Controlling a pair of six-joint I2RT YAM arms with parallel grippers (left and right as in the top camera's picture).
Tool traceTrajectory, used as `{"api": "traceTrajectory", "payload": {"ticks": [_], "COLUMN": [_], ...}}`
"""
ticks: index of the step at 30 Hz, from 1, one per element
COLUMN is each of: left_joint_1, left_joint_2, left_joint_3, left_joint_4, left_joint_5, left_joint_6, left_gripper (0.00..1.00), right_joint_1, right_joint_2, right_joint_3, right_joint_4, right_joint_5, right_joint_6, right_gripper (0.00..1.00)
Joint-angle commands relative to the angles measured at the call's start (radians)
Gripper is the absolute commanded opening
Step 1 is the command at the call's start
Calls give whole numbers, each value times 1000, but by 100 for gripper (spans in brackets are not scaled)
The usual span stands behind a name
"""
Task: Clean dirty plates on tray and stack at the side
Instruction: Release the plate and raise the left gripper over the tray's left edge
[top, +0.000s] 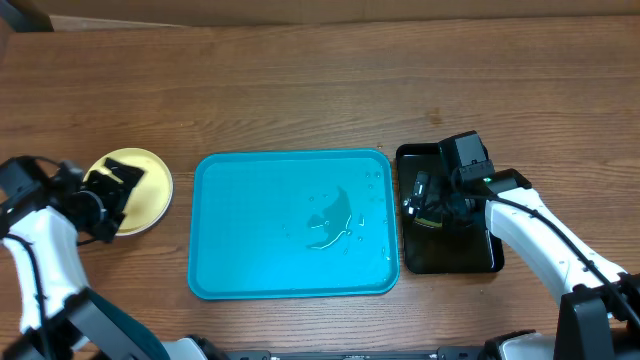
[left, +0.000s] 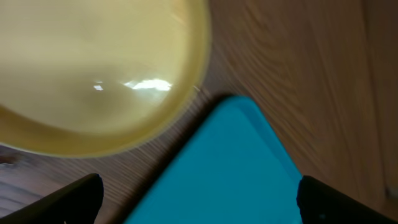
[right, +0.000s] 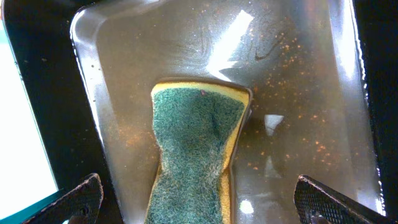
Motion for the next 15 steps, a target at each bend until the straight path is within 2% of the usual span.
{"api": "traceTrajectory", "payload": {"ticks": [1, 7, 12, 15], "left_joint_1": [-121, -333, -446, -473], "left_joint_2": [-80, -66, -59, -59], "left_joint_3": [27, 27, 27, 27], "left_joint_4": [-48, -73, -72, -72], "left_joint_5": [84, -67, -69, -69], "left_joint_6": [153, 176, 177, 177], "left_gripper": [100, 100, 100, 100], "right_joint_1": [-2, -2, -2, -2], "right_joint_2": [-3, -3, -3, -3], "right_joint_3": [-2, -2, -2, -2], "right_joint_4": [4, 4, 13, 92], "right_joint_5": [10, 10, 10, 9], "right_joint_6": [0, 0, 0, 0], "right_gripper": [100, 100, 100, 100]}}
